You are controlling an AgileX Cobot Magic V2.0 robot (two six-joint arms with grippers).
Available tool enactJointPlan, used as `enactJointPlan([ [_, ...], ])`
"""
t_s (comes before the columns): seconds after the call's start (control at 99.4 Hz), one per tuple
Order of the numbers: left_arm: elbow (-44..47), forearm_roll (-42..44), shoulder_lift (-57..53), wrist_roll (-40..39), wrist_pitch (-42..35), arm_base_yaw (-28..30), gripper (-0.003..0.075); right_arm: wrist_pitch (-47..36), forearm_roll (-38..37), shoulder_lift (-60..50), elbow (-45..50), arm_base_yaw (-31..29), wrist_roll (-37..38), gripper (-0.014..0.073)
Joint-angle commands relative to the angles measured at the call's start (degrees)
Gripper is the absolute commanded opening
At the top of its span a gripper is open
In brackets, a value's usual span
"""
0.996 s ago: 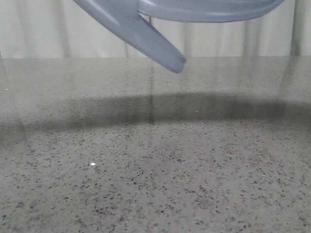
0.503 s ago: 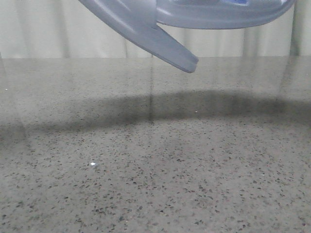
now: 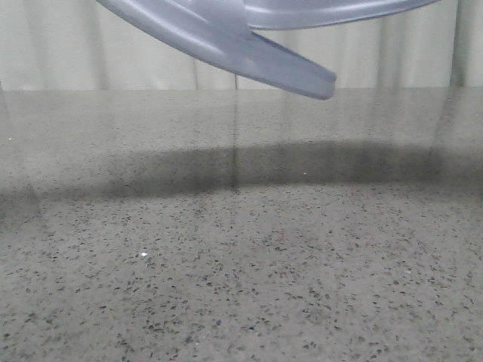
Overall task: Insert blue slippers together front up
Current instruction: 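Bring the right-held slipper over the left-held slipper, stacking them sole to top, then lower the stacked slippers onto the table with the left gripper and release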
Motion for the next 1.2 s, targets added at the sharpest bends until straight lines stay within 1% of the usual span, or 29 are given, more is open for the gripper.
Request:
enactJointPlan([
  [0.0, -1.7, -3.5, -0.3, -0.6, 4.5, -1.4, 0.0016, 5.6, -0.7, -3.5, -2.3, 1.2, -0.5, 0.0474],
  [0.241, -1.7, -2.7, -0.3, -0.6, 0.6, -1.4, 0.0016, 3.2, -4.6, -12.8, -2.3, 1.2, -0.5, 0.0474],
  [0.382, -1.7, -2.7, -0.3, -0.6, 0.0, -1.4, 0.0016, 1.7, -5.5, -18.1, -2.3, 1.2, -0.5, 0.0474],
  [0.654, -1.7, -2.7, -0.3, -0.6, 0.0, -1.4, 0.0016, -4.0, -7.7, -26.4, -2.3, 1.2, -0.5, 0.0474],
  [0.845, -1.7, -2.7, -0.3, -0.6, 0.0, -1.4, 0.0016, -5.4, -7.7, -29.4, -2.3, 1.2, -0.5, 0.0474],
  [1.187, 0.0, -1.9, -0.3, -0.6, -1.1, -1.4, 0.0016, -3.9, -7.7, -29.4, -2.3, 1.2, -0.5, 0.0474],
])
